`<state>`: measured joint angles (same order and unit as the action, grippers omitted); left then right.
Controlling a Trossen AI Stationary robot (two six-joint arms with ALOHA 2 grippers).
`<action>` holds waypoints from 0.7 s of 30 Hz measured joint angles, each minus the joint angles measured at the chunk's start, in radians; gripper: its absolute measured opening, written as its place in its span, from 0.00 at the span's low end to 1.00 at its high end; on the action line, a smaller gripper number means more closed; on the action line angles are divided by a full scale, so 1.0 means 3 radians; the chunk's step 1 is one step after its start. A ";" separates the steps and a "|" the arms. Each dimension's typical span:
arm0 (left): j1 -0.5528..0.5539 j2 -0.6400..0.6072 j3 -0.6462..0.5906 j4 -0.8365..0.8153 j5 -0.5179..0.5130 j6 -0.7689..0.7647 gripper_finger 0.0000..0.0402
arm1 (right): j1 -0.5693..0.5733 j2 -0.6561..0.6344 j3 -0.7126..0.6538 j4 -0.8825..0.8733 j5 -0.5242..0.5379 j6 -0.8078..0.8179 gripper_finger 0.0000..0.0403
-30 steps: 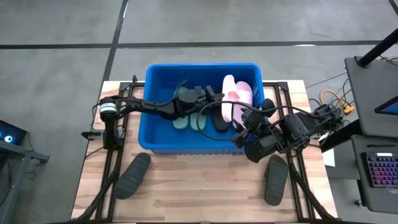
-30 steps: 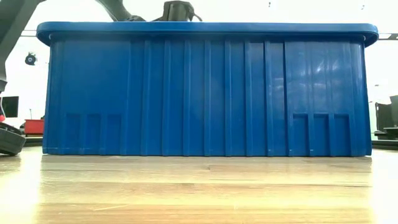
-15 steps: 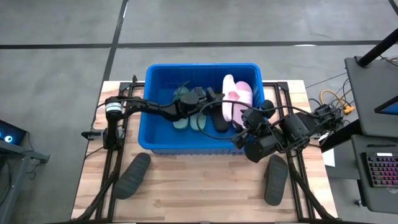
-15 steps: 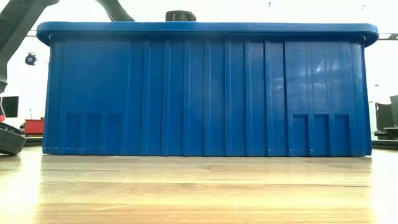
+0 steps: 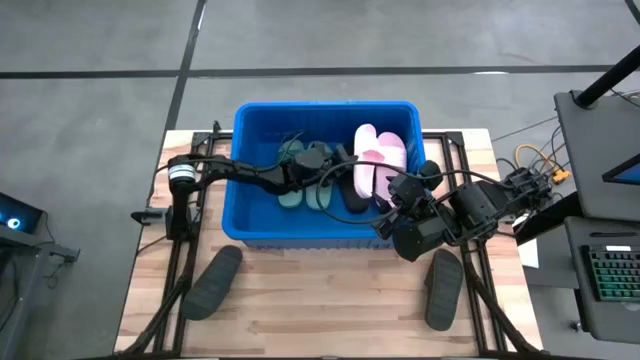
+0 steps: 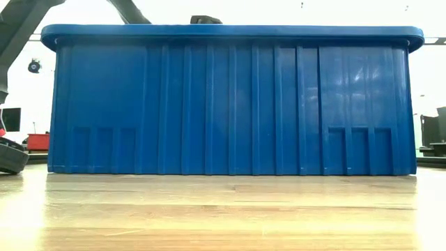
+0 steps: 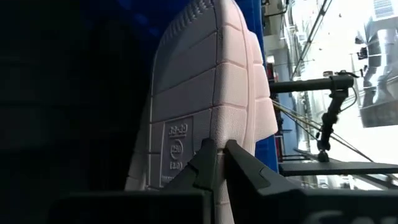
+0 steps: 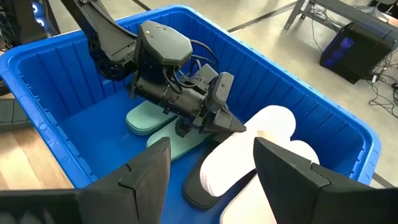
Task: Pick and place slides into bin
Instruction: Put the pink slide into the bin
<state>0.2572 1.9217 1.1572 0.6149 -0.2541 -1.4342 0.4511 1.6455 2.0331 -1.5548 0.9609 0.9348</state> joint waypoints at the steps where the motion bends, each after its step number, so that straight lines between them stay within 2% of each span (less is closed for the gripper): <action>1: 0.0003 0.0000 0.0001 -0.0027 -0.0025 0.0013 0.00 | 0.0000 0.0000 0.0000 -0.0001 -0.0001 0.0000 0.54; 21: 0.0012 0.0000 0.0001 -0.0306 -0.0375 0.0026 0.00 | 0.0000 0.0000 0.0000 0.0055 -0.0009 0.0024 0.54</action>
<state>0.2607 1.9217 1.1576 0.5232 -0.3665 -1.4265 0.4511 1.6455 2.0331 -1.5382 0.9581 0.9421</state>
